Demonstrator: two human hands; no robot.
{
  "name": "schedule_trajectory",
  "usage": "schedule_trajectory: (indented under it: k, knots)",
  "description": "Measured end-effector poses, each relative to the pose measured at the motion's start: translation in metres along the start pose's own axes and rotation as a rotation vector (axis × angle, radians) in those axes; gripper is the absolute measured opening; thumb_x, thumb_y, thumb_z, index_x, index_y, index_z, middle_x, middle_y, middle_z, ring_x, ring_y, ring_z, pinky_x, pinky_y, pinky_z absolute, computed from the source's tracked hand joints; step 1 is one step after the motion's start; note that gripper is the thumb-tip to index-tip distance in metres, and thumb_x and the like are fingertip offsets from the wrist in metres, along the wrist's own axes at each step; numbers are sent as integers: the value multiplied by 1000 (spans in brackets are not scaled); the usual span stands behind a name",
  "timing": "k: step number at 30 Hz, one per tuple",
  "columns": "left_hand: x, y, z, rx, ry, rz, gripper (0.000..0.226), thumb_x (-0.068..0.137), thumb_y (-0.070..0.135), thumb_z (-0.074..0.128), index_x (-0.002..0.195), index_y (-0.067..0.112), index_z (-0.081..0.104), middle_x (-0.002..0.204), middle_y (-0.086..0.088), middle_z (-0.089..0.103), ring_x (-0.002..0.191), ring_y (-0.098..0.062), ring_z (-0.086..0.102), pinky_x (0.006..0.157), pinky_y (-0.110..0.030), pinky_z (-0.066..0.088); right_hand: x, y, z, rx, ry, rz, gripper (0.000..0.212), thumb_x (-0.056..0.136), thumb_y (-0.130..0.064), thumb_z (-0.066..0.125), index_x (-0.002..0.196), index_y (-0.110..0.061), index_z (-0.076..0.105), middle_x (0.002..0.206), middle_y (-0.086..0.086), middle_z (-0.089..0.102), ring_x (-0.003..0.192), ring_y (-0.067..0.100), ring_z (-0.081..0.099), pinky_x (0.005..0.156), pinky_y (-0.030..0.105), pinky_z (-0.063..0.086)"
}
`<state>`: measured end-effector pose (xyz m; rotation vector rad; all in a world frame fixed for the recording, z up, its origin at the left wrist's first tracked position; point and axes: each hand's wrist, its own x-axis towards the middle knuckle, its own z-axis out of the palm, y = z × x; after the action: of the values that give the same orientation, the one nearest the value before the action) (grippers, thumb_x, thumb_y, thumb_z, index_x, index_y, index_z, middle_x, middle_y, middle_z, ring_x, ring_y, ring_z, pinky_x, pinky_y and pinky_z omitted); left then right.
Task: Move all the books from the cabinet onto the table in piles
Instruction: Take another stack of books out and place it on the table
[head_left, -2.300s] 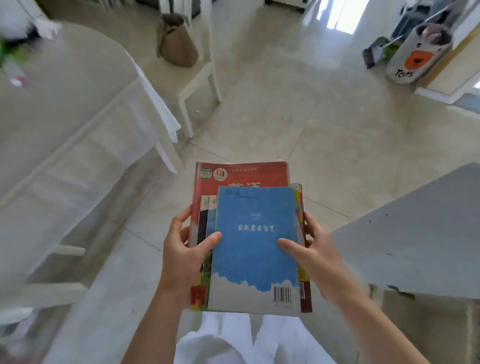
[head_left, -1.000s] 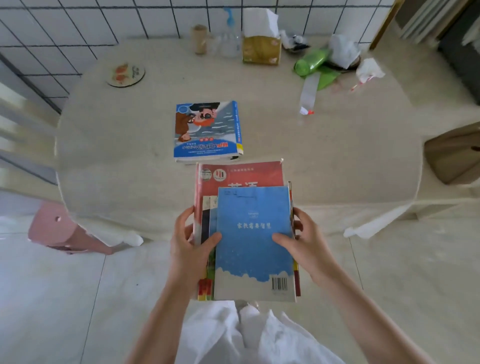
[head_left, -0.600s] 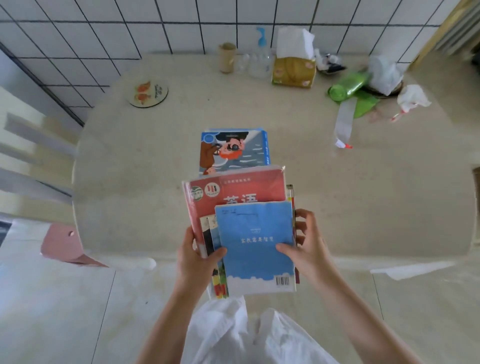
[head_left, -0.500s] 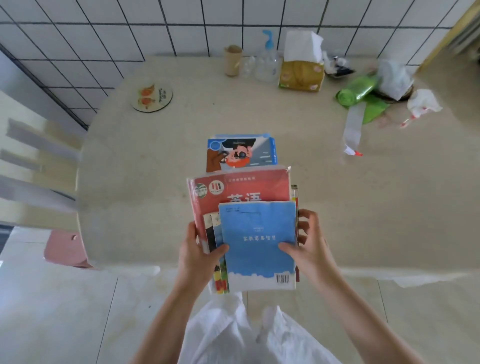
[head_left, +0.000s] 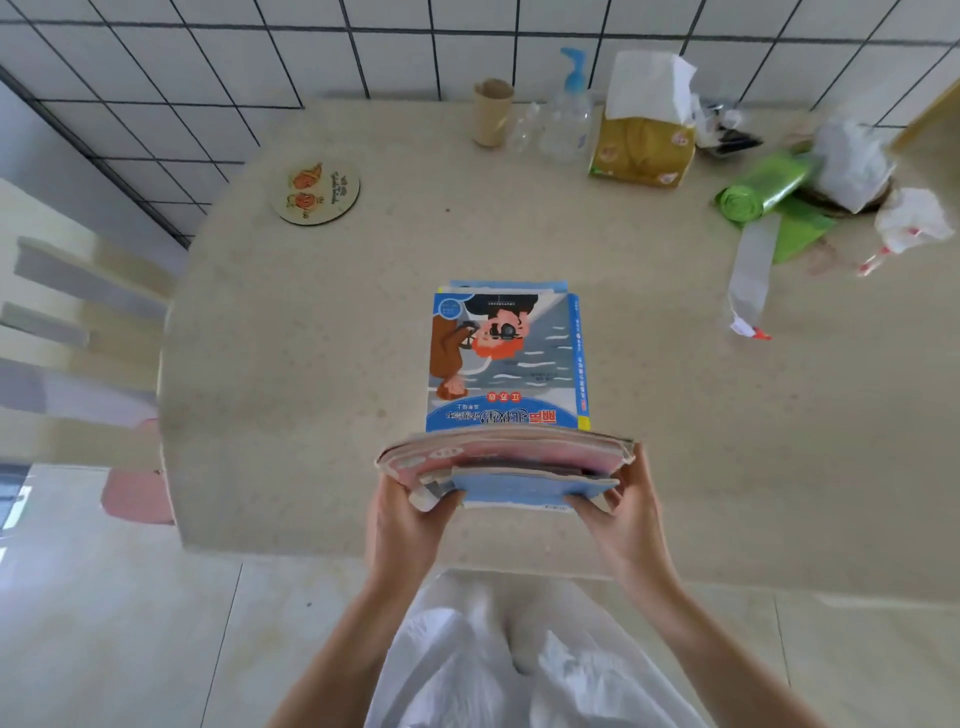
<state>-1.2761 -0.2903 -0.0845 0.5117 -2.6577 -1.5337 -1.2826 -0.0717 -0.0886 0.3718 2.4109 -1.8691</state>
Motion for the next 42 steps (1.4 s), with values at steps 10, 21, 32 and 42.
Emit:
schedule_trajectory:
  k: [10,21,32,42]
  knots:
    - [-15,-6,7,11,-32,100,78,63,6,88,125,27,45,116,41,51,104,26,45,81,4,35,-3,5,-9,-172,-148,-294,80,61,16,81,131,15,42,136,-48,32,126,-23,34,100,-2,25]
    - [-14,-11,10,-15,44,-23,49,59,21,92,87,47,61,85,21,68,77,-1,65,67,-10,49,-2,14,-17,-192,-46,-123,56,71,2,81,108,-24,49,101,-35,61,92,-7,63,79,13,47]
    - [41,35,1,-143,1,-161,60,54,21,93,94,38,51,83,3,70,72,-17,70,61,-42,60,47,-33,-31,-131,-96,-8,50,81,-8,75,120,-23,48,94,-8,62,82,7,60,67,10,48]
    - [85,57,34,-122,-123,-241,42,68,33,85,92,35,51,88,16,65,78,-5,65,59,-21,52,94,-34,-32,32,-54,363,30,87,-9,68,114,-18,58,86,0,62,79,20,65,61,30,49]
